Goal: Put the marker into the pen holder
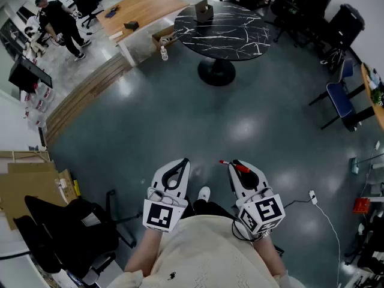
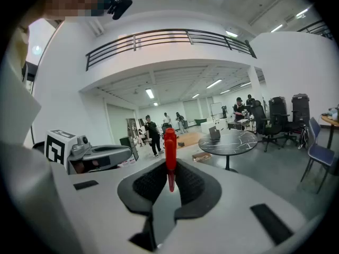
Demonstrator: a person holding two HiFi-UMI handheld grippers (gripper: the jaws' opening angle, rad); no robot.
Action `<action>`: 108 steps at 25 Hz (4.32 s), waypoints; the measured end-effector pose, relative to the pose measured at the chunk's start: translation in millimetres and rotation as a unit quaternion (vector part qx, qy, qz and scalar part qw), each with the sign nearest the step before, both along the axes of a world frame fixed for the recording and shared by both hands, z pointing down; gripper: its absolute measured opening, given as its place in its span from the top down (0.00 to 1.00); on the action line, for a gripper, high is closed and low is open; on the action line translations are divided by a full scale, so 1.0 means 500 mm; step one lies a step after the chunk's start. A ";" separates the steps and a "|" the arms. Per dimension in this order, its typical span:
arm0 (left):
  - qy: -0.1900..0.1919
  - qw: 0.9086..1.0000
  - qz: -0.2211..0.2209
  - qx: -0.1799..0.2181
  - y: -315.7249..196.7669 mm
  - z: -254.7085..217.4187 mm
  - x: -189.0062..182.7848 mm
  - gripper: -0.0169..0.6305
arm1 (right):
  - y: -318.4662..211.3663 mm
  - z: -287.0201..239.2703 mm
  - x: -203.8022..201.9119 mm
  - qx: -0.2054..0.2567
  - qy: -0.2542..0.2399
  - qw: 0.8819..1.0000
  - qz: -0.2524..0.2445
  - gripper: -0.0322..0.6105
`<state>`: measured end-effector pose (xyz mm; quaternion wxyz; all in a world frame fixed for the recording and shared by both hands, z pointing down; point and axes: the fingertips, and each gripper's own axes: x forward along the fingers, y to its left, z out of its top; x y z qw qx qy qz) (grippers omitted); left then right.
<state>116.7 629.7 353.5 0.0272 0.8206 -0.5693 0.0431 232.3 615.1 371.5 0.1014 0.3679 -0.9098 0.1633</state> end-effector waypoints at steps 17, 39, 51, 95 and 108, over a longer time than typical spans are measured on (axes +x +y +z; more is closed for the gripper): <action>0.036 0.998 0.046 -0.005 -0.327 0.054 -0.093 0.96 | -0.273 0.064 -0.117 -0.047 0.037 0.998 0.029 0.86; 0.035 0.998 0.059 0.015 -0.754 0.018 -0.235 0.96 | -0.735 0.030 -0.266 -0.021 0.033 0.999 0.029 0.86; 0.025 0.999 -0.015 -0.024 -1.097 0.055 -0.171 0.96 | -1.096 0.054 -0.229 -0.021 0.014 0.998 -0.051 0.86; -0.033 0.994 0.094 -0.040 -1.943 0.114 -0.542 0.96 | -2.070 0.130 -0.570 -0.036 0.109 0.993 0.025 0.86; 0.032 0.995 -0.018 -0.097 -1.982 0.155 -0.574 0.96 | -2.223 0.257 -0.631 -0.048 0.164 0.984 -0.040 0.86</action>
